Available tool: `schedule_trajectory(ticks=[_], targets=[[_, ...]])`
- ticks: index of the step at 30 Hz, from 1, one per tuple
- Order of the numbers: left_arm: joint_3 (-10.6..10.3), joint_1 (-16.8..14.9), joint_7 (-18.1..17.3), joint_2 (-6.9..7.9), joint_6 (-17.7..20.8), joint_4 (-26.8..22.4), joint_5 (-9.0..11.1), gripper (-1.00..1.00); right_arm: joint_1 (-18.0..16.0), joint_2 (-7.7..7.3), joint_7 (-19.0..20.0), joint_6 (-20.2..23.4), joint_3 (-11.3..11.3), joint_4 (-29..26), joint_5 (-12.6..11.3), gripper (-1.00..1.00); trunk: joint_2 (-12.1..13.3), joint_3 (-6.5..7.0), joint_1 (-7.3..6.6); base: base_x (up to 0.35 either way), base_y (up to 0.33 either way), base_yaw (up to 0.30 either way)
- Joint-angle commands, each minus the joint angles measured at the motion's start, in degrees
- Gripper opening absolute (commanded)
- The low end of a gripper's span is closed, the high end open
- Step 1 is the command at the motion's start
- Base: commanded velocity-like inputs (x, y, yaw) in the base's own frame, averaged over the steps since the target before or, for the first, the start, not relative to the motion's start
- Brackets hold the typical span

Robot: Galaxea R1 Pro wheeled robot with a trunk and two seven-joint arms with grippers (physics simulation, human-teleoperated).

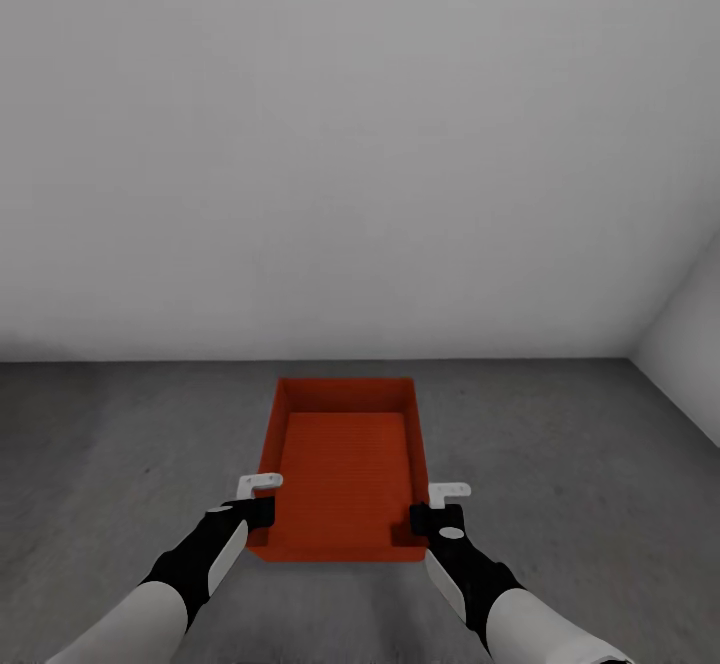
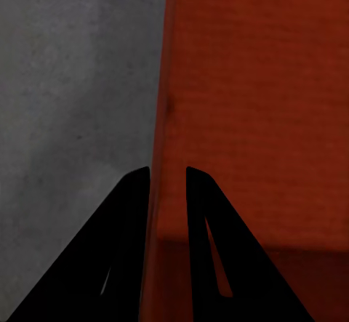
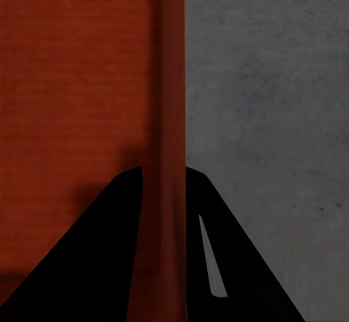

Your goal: Move the two storage containers from the living room to the garage. In the garage, place one container on the floor and stack the other container on top of it (either order is fine).

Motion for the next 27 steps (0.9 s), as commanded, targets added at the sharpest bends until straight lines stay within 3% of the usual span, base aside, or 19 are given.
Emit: schedule_trajectory(ticks=[1,27], targets=[[1.2,-0.1,0.9,0.39,-2.4,-0.3,-0.5,-1.0,0.0,-0.07,0.2,0.1,1.3,0.1,-1.7,-1.0,0.0,-0.15,0.0,0.0,0.0,0.0],[1.2,-0.1,0.8,0.39,-2.4,-0.3,-0.5,-1.0,0.0,-0.07,0.2,0.1,1.3,0.1,-1.6,-1.0,0.0,-2.54,0.0,0.0,0.0,0.0]])
